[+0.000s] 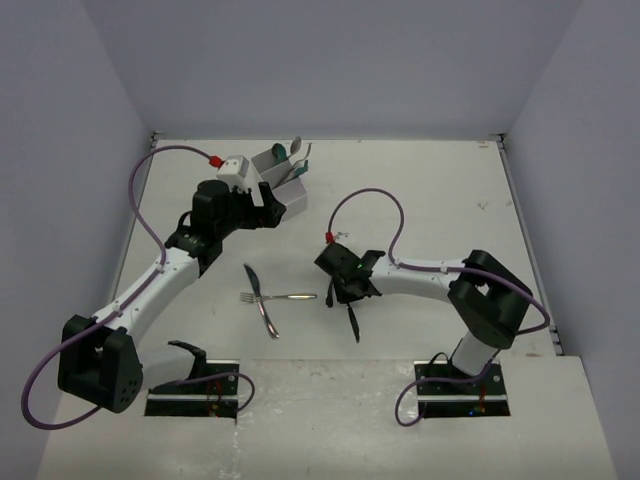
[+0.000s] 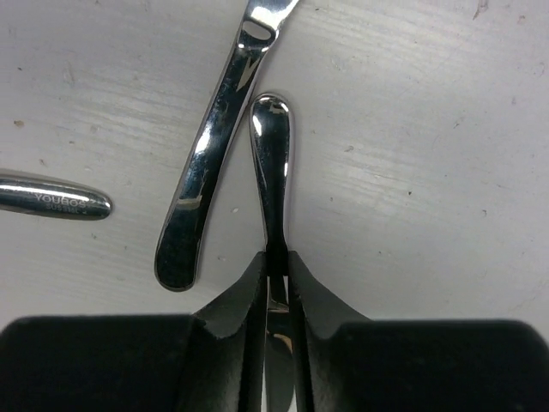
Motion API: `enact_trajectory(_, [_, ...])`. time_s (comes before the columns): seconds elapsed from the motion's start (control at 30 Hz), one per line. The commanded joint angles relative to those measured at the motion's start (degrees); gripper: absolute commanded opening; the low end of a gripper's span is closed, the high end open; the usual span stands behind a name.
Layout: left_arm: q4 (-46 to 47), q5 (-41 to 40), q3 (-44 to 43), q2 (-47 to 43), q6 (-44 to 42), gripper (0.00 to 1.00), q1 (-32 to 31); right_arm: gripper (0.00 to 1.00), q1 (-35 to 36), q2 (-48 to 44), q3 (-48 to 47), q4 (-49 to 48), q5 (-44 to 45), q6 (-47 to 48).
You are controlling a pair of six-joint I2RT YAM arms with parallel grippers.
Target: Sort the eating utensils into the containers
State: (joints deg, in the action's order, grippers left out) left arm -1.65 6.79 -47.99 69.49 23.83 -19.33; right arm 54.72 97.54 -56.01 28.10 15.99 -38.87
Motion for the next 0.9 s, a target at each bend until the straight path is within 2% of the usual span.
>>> enact_trajectory(0.0, [-0.55,-1.25,-1.14,-1.38,-1.86,1.00,-0.44,0.13,0.21,-0.76,3.35,-3.72,1.42,5.10])
enact_trajectory(0.03, [-0.55,-1.42,-1.14,-1.47,-1.95,1.00,-0.44,0.08,0.21,-1.29,3.88,-5.06,0.72,7.21])
enact_trajectory(0.13, [-0.46,-1.34,-1.14,-1.38,-2.39,1.00,-0.44,0.05,0.13,-3.40,5.82,-11.82,-7.42,20.54])
enact_trajectory(0.17, [-0.63,-1.25,-1.14,-1.47,-2.48,1.00,-0.44,0.04,0.12,-3.84,6.17,-13.75,-7.46,23.55])
enact_trajectory(0.2, [-0.63,-1.42,-1.14,-1.47,-2.65,1.00,-0.44,0.02,0.21,-4.11,6.26,-16.29,-13.03,26.02])
enact_trajectory(0.47, [-1.51,0.24,-1.06,-1.64,-4.32,1.00,-0.44,0.00,0.21,-2.79,0.20,-12.82,-12.83,38.24])
enact_trajectory(0.7, [-0.37,9.63,-1.85,0.37,-6.43,1.00,-0.44,0.00,0.12,-9.89,3.09,-13.95,-17.55,51.16])
enact_trajectory(0.87, [-2.30,26.05,-5.35,6.96,-6.70,1.00,-0.36,0.00,0.12,-17.53,3.01,-9.56,-21.08,57.06])
